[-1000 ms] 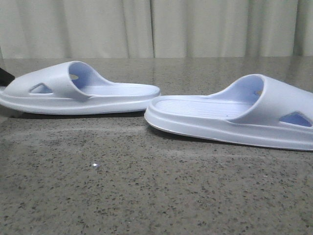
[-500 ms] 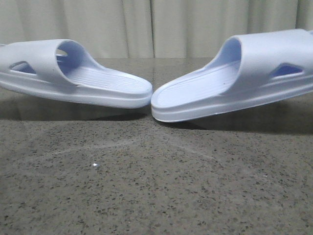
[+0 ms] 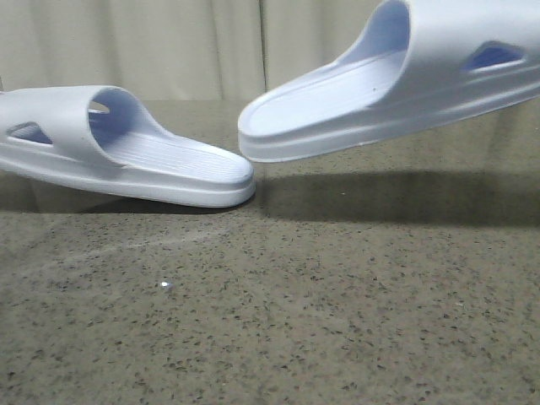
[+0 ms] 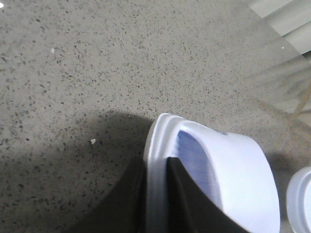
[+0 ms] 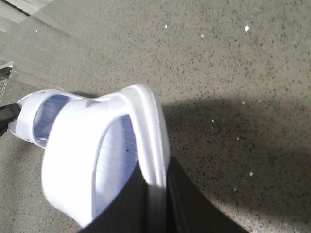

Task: Insert blue slippers together front up
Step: 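Lift both slippers and swing their toes toward each other, then stack the right gripper's slipper on top of the left gripper's slipper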

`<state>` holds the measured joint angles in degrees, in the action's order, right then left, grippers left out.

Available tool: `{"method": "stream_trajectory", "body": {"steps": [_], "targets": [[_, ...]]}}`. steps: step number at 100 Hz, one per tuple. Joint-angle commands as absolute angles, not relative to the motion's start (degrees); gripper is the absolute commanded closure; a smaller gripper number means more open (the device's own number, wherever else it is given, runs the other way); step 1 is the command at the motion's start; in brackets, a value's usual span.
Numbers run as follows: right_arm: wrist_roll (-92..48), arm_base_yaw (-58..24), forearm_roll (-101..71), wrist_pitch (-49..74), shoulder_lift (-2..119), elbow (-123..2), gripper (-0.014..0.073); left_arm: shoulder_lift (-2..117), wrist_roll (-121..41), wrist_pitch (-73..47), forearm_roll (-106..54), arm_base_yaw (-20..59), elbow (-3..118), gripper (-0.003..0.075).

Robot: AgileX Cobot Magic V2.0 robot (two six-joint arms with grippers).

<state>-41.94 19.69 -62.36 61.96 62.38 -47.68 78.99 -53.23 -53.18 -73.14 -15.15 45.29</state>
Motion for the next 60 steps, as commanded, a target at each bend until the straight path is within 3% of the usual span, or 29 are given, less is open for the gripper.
{"method": "stream_trajectory", "body": {"steps": [1,60], "targets": [[-42.0,20.02,-66.59,62.09,61.82,-49.83,0.0693,77.14,-52.54,-56.69,-77.46,-15.24,46.68,0.0705],[-50.58,16.66,-77.71,64.74,74.79,-49.83,0.0693,77.14,-52.03,-70.94,-87.52,-15.24,46.68,0.0705]]}}
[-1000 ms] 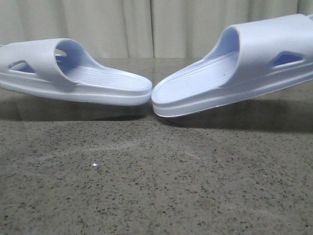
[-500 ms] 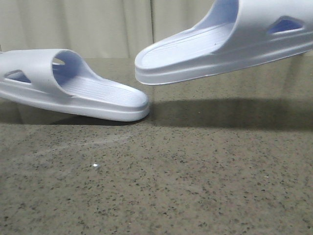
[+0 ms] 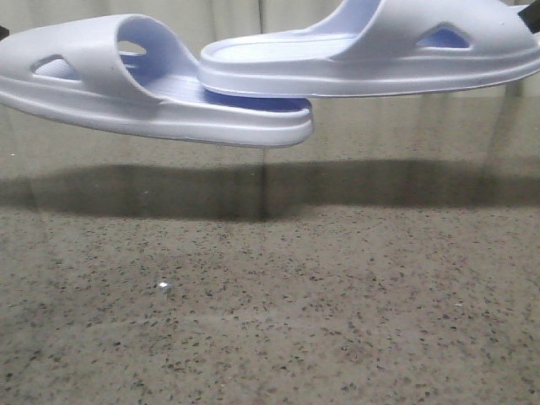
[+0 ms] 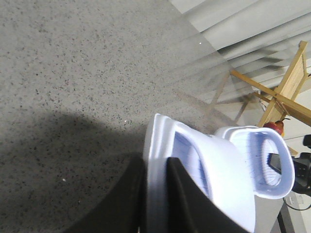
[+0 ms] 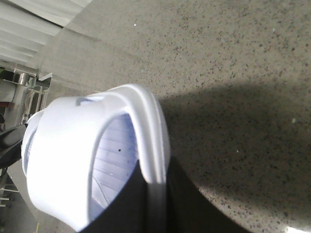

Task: Insert blue slippers together front up
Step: 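Stack the right gripper's slipper on top of the left gripper's slipper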

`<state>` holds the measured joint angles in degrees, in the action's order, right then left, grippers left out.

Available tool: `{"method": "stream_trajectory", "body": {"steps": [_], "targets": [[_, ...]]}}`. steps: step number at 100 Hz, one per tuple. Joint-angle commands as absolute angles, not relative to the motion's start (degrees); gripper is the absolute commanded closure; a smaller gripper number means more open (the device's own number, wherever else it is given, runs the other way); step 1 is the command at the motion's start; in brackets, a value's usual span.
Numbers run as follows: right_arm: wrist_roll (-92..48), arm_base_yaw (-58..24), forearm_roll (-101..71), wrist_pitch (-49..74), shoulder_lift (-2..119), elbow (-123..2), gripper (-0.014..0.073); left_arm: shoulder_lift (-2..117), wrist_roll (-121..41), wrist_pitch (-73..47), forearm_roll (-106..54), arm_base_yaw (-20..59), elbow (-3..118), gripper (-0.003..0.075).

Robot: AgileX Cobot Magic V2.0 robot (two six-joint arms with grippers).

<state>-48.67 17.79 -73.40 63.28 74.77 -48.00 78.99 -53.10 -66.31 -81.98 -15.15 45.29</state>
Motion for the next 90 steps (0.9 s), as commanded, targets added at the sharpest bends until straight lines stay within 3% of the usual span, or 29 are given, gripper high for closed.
{"method": "stream_trajectory", "body": {"steps": [1,47,90], "targets": [[-50.85,16.41,-77.71,64.75,74.81,-49.83,0.0693,77.14,-52.02,-71.04,-87.52,-15.24,46.68,0.0705],[-56.37,9.52,-85.98,63.57,80.37,-49.83,0.0693,77.27,-49.96,-72.63,-93.22,-10.41,46.68,0.0705],[-58.7,-6.14,-92.57,62.05,90.83,-56.66,0.0693,81.11,-51.7,-72.63,-96.41,-3.25,46.68,0.0705]]}}
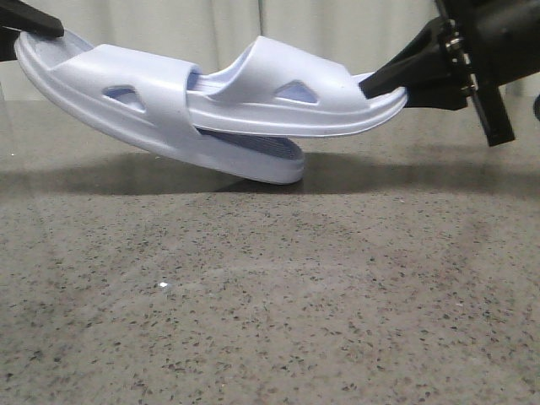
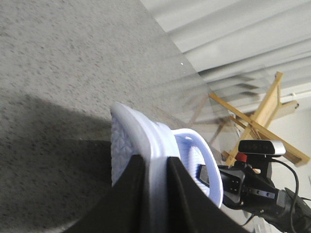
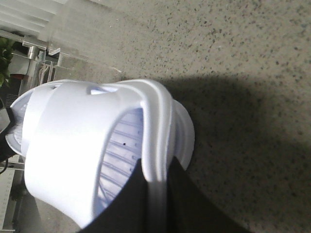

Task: Insert blue slippers together front up
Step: 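Stack the right gripper's slipper on top of the left gripper's slipper, then lower the stacked slippers onto the table and open both grippers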

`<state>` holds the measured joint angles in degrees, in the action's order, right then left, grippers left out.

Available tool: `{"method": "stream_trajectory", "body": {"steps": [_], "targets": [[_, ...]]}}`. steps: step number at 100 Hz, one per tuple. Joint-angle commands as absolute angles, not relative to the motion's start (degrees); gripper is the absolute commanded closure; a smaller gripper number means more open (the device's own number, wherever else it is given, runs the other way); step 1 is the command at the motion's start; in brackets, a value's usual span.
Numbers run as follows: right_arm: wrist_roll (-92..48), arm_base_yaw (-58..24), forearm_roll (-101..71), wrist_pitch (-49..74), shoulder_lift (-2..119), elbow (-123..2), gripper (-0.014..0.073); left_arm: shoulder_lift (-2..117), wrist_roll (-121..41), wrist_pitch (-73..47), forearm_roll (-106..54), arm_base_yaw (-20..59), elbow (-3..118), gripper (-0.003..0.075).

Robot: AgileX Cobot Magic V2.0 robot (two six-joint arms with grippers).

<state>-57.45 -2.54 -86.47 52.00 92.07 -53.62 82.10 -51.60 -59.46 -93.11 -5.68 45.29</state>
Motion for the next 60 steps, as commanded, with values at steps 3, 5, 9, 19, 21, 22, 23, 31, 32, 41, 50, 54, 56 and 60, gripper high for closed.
{"method": "stream_trajectory", "body": {"steps": [3,5,9,19,21,22,23,31,32,41,50,54,56,60], "targets": [[-58.7,-6.5,-92.75,61.64,91.21,-57.01,0.0693,81.18,-51.87,-72.63,-96.41,-3.25,46.68,0.0705],[-58.7,-6.62,-92.78,61.47,91.22,-57.17,0.0693,81.18,-52.12,-72.63,-96.41,-3.25,46.68,0.0705],[-58.7,-6.62,-92.78,60.93,91.32,-57.57,0.0692,81.18,-52.12,-72.63,-96.41,-3.25,46.68,0.0705],[-58.7,-5.68,-91.49,61.27,91.32,-57.73,0.066,81.18,-52.25,-71.6,-95.63,-3.8,46.68,0.0705],[-58.7,-5.23,-91.08,61.62,91.32,-57.73,0.0638,81.18,-52.36,-71.29,-95.48,-4.06,46.68,0.0705],[-58.7,-5.08,-90.93,61.78,91.32,-57.73,0.063,81.18,-52.33,-71.13,-95.23,-4.05,46.68,0.0705],[-58.7,-4.8,-90.77,62.09,91.32,-57.73,0.0612,81.18,-52.54,-70.9,-95.2,-4.33,46.68,0.0705],[-58.7,-2.46,-88.91,64.82,91.32,-57.73,0.0494,81.18,-52.65,-70.35,-93.92,-5.91,46.68,0.0705],[-58.7,-1.97,-88.9,65.17,91.32,-57.73,0.0471,81.18,-52.65,-70.15,-93.73,-6.07,46.68,0.0705],[-58.7,1.84,-88.38,70.54,91.32,-57.73,0.0362,81.18,-52.65,-68.63,-92.06,-8.49,46.68,0.0705],[-58.7,5.84,-88.38,75.17,91.32,-57.73,0.0337,81.18,-52.65,-66.1,-90.9,-9.6,46.68,0.0705],[-58.44,7.48,-87.8,75.16,91.1,-57.73,0.0337,81.18,-52.71,-64.53,-90.9,-9.65,46.68,0.0705],[-58.44,8.29,-87.28,75.16,90.86,-57.73,0.0337,81.18,-52.95,-63.8,-90.76,-9.65,46.68,0.0705],[-58.31,9.67,-86.69,75.16,90.42,-57.73,0.0337,81.18,-53.74,-62.47,-90.25,-9.48,46.68,0.0705]]}}
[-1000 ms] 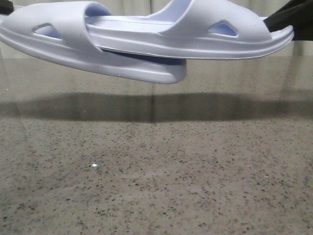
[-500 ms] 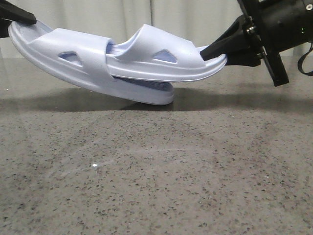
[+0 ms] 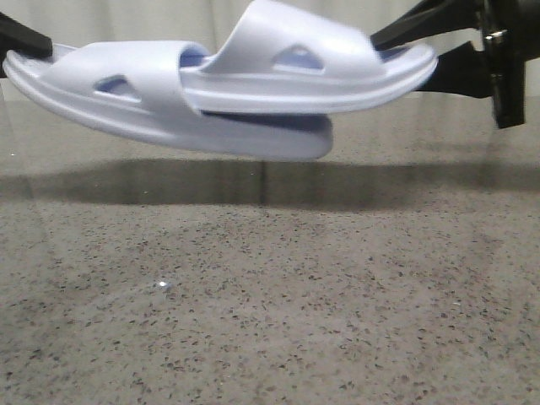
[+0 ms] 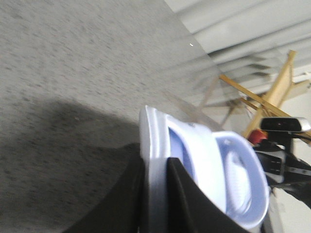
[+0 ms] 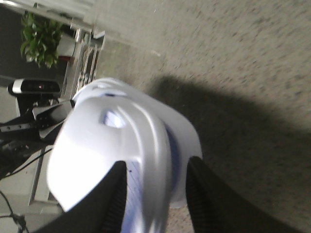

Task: Insert blue slippers together front up
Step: 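Lower the stacked slippers onto the table and open both grippers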

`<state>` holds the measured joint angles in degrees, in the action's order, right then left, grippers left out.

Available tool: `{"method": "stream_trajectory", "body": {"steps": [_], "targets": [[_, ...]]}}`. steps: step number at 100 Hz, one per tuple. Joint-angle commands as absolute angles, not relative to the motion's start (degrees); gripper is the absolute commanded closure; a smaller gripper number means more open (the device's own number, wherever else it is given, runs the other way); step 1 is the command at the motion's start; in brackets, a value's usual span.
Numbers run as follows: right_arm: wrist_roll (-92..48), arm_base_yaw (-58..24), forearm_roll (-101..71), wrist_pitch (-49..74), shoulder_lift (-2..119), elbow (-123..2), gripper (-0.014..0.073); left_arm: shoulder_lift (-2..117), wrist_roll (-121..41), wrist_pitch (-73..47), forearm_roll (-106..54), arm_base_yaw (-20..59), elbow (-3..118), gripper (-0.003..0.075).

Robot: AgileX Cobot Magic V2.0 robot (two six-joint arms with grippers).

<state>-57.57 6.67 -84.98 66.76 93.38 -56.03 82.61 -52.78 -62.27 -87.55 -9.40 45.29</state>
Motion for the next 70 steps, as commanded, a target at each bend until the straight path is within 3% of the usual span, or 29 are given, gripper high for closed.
{"method": "stream_trajectory", "body": {"steps": [1,35,45,62,70], "targets": [[-58.3,9.86,-86.4,75.16,90.4,-57.73,0.0337,81.18,-53.93,-62.07,-90.12,-9.24,46.68,0.0705],[-57.95,12.96,-82.76,75.16,88.44,-57.73,0.0337,83.25,-63.34,-51.16,-89.56,0.19,45.4,0.0682],[-57.95,12.96,-81.84,75.16,88.44,-57.73,0.0337,83.51,-65.72,-48.75,-89.55,2.27,45.61,0.0561],[-57.95,12.96,-80.79,75.16,88.35,-57.73,0.0337,83.51,-69.87,-47.14,-89.55,2.53,45.83,0.0219],[-57.95,12.99,-80.65,75.16,88.35,-57.73,0.0338,83.51,-70.64,-46.49,-89.38,2.13,46.25,0.0155]]}}
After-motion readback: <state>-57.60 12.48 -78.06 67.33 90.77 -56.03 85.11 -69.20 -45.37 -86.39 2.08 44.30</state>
